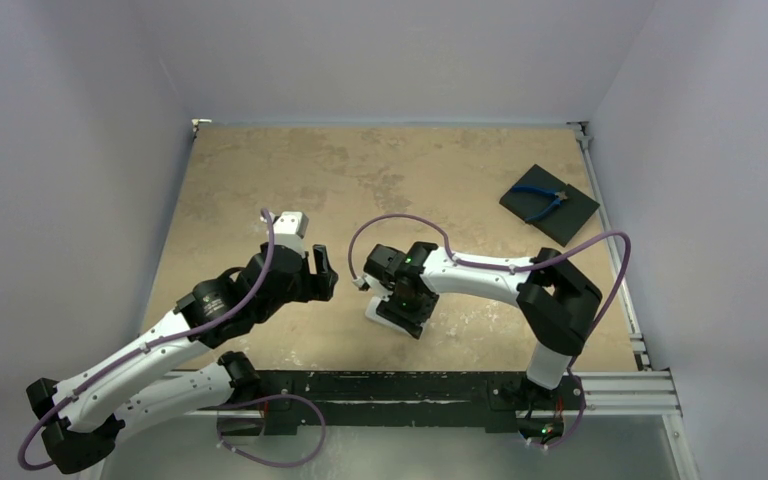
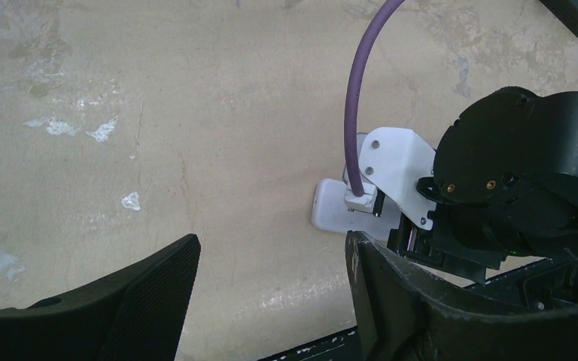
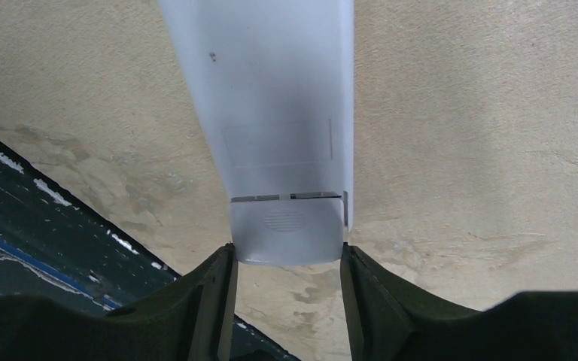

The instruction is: Load the batteries into the remote control

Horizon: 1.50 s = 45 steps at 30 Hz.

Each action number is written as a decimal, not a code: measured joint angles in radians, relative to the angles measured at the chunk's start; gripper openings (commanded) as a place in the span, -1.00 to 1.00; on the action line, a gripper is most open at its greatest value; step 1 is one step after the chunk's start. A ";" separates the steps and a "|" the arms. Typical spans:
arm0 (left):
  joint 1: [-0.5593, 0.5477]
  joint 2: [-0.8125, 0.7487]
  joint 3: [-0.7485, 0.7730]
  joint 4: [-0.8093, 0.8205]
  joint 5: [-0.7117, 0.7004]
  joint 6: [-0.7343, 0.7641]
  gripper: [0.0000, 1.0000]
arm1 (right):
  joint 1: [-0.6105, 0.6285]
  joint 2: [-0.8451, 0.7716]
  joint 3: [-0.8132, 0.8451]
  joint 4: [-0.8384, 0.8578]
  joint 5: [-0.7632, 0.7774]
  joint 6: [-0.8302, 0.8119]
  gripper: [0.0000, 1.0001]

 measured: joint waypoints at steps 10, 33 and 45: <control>0.000 0.000 0.000 0.000 0.000 0.000 0.42 | -0.016 0.000 0.000 0.010 -0.001 -0.002 -0.63; 0.000 0.000 -0.004 0.001 0.000 0.000 0.42 | -0.021 0.002 0.023 0.014 0.002 -0.108 -0.62; 0.000 0.002 -0.005 0.001 0.000 0.000 0.42 | -0.022 0.032 0.031 0.011 0.003 -0.155 -0.62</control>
